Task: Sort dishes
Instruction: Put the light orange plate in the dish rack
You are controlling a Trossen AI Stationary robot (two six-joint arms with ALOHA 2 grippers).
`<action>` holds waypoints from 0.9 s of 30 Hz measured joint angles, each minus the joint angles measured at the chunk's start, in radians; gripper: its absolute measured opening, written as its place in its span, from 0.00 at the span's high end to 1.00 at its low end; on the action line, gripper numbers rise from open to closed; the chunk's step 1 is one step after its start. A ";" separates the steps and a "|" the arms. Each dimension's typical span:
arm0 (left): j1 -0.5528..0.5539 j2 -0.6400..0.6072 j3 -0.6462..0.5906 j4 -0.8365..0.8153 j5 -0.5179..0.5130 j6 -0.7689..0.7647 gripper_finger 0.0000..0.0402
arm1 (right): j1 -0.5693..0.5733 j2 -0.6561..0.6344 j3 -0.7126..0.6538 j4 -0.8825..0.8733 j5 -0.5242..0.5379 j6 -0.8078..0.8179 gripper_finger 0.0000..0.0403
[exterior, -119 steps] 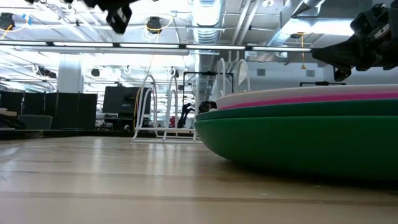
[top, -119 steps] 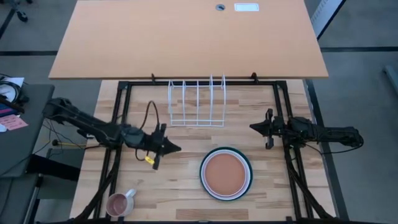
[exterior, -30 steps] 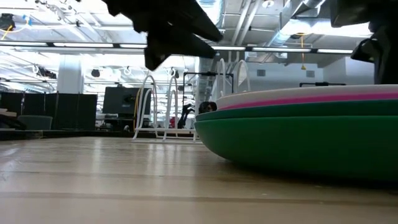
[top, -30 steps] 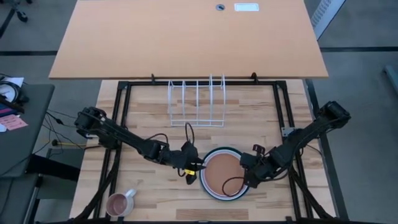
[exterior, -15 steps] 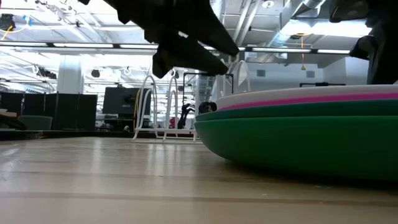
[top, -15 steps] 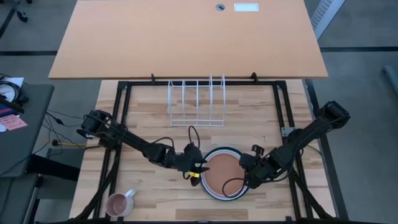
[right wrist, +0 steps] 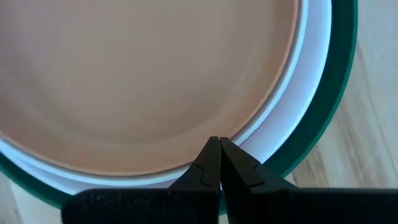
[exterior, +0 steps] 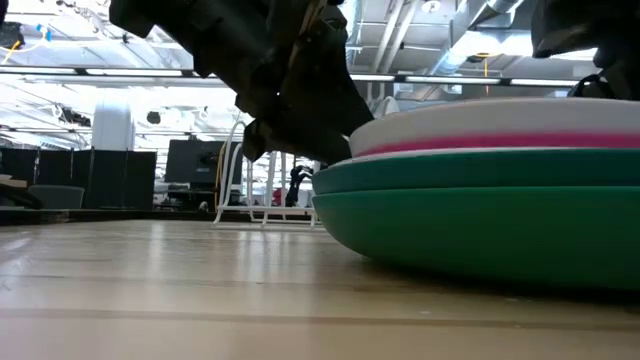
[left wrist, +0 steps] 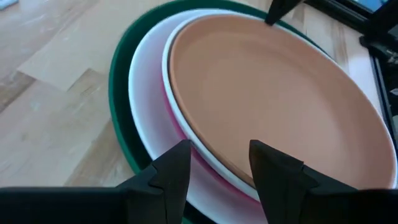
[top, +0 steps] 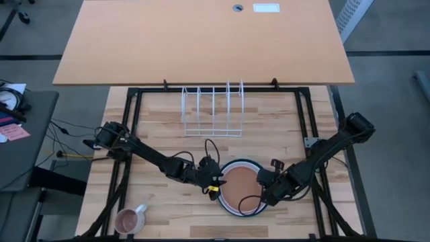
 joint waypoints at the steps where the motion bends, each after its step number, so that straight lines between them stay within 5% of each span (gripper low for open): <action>1: 0.000 -0.001 0.000 -0.001 0.000 0.000 0.61 | 0.001 0.000 0.000 0.006 -0.002 0.001 0.99; 12: 0.015 -0.003 0.000 -0.012 0.003 0.027 0.62 | 0.006 -0.004 -0.001 0.042 -0.014 0.001 0.99; 27: 0.020 -0.003 0.000 0.035 -0.002 0.075 0.84 | 0.002 -0.004 -0.001 0.096 -0.013 -0.025 0.99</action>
